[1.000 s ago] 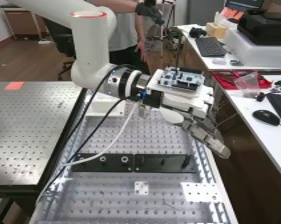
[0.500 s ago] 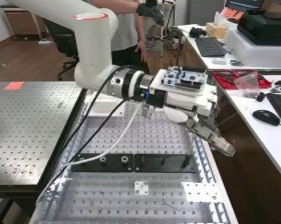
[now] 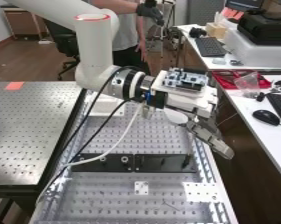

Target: Grab the chopstick and place it in the clear container

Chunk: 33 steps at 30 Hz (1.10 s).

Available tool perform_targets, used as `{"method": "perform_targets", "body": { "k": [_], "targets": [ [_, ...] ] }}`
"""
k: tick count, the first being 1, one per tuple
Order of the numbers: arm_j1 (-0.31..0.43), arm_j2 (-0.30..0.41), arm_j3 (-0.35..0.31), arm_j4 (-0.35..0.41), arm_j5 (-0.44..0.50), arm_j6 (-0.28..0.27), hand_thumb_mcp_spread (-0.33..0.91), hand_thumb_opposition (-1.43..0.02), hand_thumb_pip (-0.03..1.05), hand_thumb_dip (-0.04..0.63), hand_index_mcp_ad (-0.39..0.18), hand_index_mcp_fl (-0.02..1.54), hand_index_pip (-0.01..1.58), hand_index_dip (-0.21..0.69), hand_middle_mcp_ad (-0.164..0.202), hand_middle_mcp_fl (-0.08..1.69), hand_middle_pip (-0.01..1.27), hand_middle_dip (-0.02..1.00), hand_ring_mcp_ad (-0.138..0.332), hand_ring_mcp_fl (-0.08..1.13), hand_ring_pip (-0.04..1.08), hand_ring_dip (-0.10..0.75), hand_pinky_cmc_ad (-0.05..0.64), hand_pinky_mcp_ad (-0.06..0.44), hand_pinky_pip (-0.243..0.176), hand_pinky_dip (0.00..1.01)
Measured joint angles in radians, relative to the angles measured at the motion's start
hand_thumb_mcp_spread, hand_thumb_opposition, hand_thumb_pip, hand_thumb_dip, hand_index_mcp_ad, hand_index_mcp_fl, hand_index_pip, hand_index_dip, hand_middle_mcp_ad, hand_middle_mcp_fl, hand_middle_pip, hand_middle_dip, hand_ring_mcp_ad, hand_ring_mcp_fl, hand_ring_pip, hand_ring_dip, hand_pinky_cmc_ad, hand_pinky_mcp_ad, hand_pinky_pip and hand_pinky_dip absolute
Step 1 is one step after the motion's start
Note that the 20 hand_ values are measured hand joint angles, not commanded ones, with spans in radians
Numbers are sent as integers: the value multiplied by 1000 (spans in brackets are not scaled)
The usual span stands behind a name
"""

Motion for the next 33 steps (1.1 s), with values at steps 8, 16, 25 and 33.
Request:
{"method": "perform_targets", "body": {
  "k": [8, 16, 25, 33],
  "targets": [
    [-4, 11, -26, 29, 10, -1, 597, -1093, 518, 265, -119, 979, 967, 77, 9, 1091, 555, 702, 54, 733, 91, 497, 393, 279, 99, 180],
    [-1, 14, -33, 48, 7, 12, 597, -1094, 518, 267, -120, 981, 970, 80, 12, 1157, 644, 721, 54, 733, 91, 497, 393, 283, 99, 178],
    [0, 8, -24, 36, 11, 7, 600, -1094, 518, 267, -117, 981, 969, 80, 0, 1126, 637, 728, 52, 733, 93, 499, 393, 283, 99, 178],
    [-4, 8, -24, 40, 14, -23, 597, -1094, 518, 267, -126, 981, 969, 80, -5, 1178, 646, 731, 54, 733, 89, 499, 393, 283, 99, 178]
  ]
}}
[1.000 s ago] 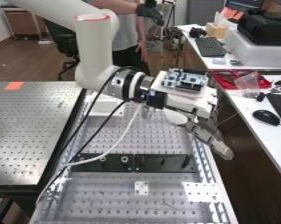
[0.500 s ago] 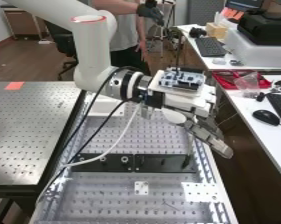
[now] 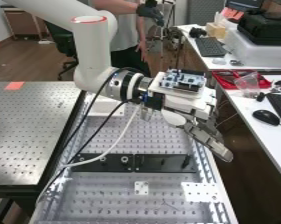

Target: Grab the chopstick and place it in the clear container

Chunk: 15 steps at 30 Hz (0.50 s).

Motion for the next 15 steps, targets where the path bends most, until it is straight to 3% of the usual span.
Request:
{"method": "perform_targets", "body": {
  "k": [6, 8, 10, 15],
  "targets": [
    [1, -8, 22, -32, -12, -29, 606, -1091, 518, 265, -106, 963, 962, 80, -17, 1141, 611, 728, 49, 749, 93, 499, 393, 279, 99, 178],
    [1, -11, 31, -47, -15, -20, 595, -1065, 572, 267, -94, 929, 948, 94, -16, 988, 520, 726, 51, 721, 91, 499, 393, 279, 99, 178],
    [2, -13, 36, -58, -15, -19, 571, -998, 674, 267, -98, 860, 862, 79, -16, 941, 515, 719, 51, 689, 91, 499, 393, 279, 99, 178],
    [1, -13, 34, -64, -12, -13, 511, -911, 709, 269, -98, 810, 834, 68, -16, 906, 497, 679, 49, 642, 87, 499, 391, 279, 99, 182]
  ]
}}
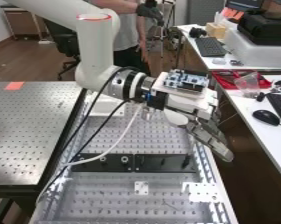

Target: Grab the chopstick and place it in the clear container

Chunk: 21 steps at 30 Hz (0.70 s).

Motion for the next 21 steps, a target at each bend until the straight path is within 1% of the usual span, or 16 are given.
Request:
{"method": "perform_targets", "body": {
  "k": [2, 3, 4, 6, 8, 9, 11, 16, 18, 21],
  "targets": [
    [-1, 3, -4, 3, 3, 5, 497, -897, 710, 272, -98, 780, 831, 45, -16, 873, 496, 663, 51, 628, 87, 499, 391, 279, 99, 195],
    [-1, 4, -6, 6, 4, 8, 497, -897, 710, 272, -98, 777, 836, 51, -16, 873, 499, 661, 52, 632, 87, 499, 391, 283, 99, 195],
    [0, 5, -10, 10, 5, 13, 501, -899, 712, 272, -99, 777, 829, 31, -14, 869, 496, 653, 52, 632, 87, 499, 391, 283, 99, 208],
    [0, 8, -16, 16, 7, 19, 499, -883, 721, 269, -99, 775, 833, 31, -12, 873, 494, 648, 49, 616, 87, 499, 387, 279, 99, 209],
    [0, 10, -20, 21, 6, 38, 499, -883, 721, 272, -101, 775, 836, 35, -16, 873, 497, 648, 52, 613, 87, 499, 386, 283, 99, 209],
    [0, 10, -20, 21, 6, 43, 499, -883, 721, 272, -101, 759, 836, 16, -16, 869, 497, 646, 52, 613, 87, 499, 386, 283, 99, 206],
    [1, 13, -25, 26, 7, 64, 499, -881, 721, 272, -101, 735, 843, 16, -16, 873, 497, 648, 52, 613, 87, 499, 386, 283, 99, 218],
    [1, 19, -40, 42, 11, 85, 497, -881, 721, 272, -101, 740, 845, 19, -16, 869, 496, 648, 52, 613, 87, 497, 379, 283, 99, 218],
    [0, 22, -46, 49, 13, 100, 501, -885, 721, 272, -101, 740, 864, 9, -12, 869, 494, 635, 51, 618, 87, 497, 379, 279, 99, 215],
    [-2, 28, -64, 64, 22, 141, 501, -885, 721, 272, -103, 735, 881, 9, -12, 869, 494, 635, 49, 602, 87, 497, 379, 279, 99, 218]
  ]
}}
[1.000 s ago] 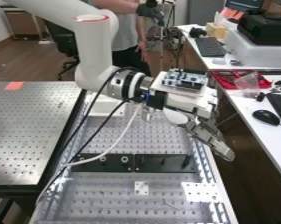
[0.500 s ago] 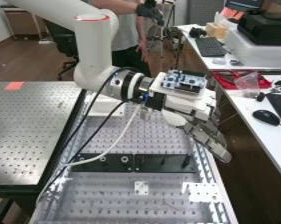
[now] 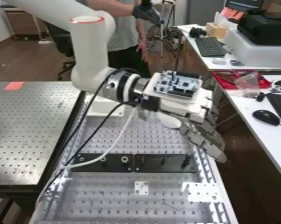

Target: Grab the chopstick and place it in the clear container

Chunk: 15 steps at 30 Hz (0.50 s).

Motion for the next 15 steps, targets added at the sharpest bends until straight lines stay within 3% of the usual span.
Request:
{"method": "perform_targets", "body": {
  "k": [6, 15],
  "targets": [
    [-10, 15, -49, 43, 26, 98, 497, -867, 721, 272, -105, 740, 911, 9, -12, 878, 494, 635, 49, 602, 87, 497, 380, 279, 99, 218],
    [-25, 29, -129, 121, 96, 332, 482, -848, 721, 272, -103, 651, 937, -12, -12, 792, 497, 635, 51, 553, 84, 501, 367, 279, 96, 230]
  ]
}}
